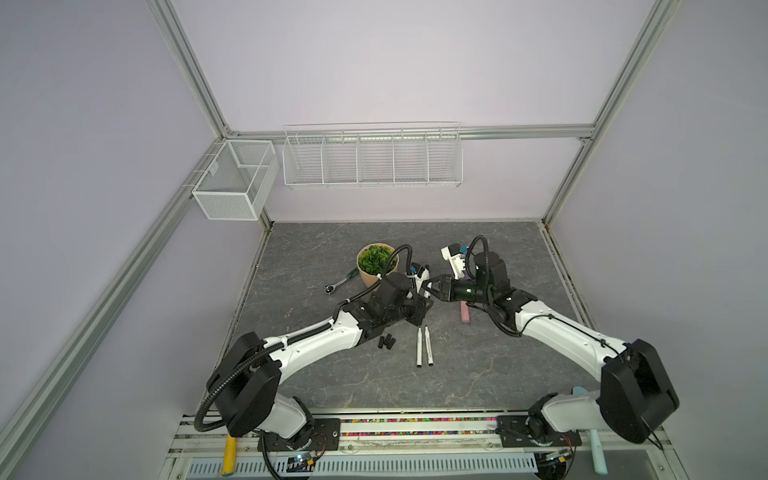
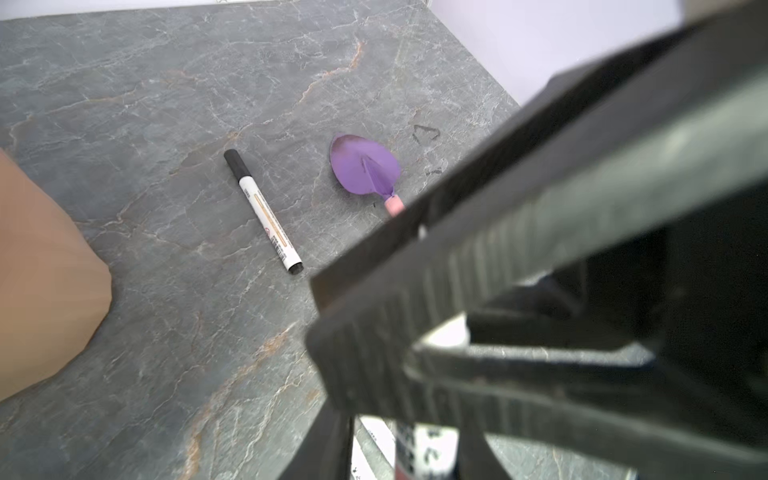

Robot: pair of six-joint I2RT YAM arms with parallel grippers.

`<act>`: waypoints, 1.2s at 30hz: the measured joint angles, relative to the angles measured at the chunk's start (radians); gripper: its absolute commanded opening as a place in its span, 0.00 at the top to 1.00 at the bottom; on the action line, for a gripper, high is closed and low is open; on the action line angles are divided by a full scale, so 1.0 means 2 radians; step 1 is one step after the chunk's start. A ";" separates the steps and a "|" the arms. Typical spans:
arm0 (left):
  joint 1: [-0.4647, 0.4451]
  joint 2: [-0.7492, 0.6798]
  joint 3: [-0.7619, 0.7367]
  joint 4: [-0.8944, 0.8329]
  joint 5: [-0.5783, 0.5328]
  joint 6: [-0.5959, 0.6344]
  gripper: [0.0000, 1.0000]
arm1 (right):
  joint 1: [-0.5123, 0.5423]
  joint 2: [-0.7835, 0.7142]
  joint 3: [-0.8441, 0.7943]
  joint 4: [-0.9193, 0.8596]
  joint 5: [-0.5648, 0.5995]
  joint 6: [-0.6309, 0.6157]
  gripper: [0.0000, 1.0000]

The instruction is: Insert the pens into the pen caps

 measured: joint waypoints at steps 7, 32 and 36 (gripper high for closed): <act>0.002 -0.003 0.004 0.000 0.000 0.000 0.70 | -0.001 -0.002 -0.007 0.000 0.000 0.000 0.88; 0.003 0.001 0.004 0.019 0.031 -0.004 0.71 | -0.011 -0.016 -0.009 0.000 0.000 0.004 0.88; 0.003 0.003 0.004 0.024 0.035 -0.004 0.73 | -0.011 -0.016 -0.009 0.000 0.000 0.004 0.88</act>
